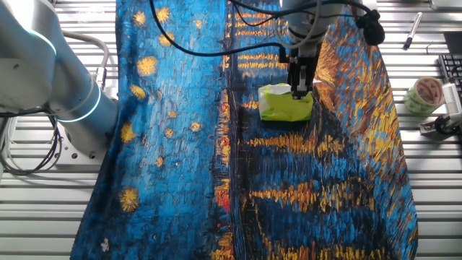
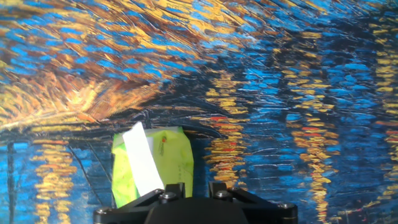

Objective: Pull out a napkin

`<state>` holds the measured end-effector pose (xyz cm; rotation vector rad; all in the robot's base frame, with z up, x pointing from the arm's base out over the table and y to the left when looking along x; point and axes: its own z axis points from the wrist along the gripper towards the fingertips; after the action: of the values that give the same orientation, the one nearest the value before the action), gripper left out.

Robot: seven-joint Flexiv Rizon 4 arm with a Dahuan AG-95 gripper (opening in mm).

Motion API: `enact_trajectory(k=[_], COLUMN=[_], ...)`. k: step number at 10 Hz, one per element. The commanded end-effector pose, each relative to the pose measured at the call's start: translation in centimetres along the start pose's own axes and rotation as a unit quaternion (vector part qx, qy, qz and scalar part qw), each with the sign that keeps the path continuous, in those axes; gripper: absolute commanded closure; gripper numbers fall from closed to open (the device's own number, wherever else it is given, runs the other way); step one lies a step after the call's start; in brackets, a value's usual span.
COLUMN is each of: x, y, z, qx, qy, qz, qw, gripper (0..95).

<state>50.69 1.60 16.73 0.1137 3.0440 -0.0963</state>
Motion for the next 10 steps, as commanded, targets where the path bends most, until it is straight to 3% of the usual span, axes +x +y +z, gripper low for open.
enact_trajectory(k=[1,10], x=[-0.09,-0.43], y=[0.23,0.94], z=[0.03,0.13], qx=[0.0,0.002], qy=[0.0,0.0], qz=[0.001,0.015], qw=[1.0,0.9999], gripper=[76.0,76.0])
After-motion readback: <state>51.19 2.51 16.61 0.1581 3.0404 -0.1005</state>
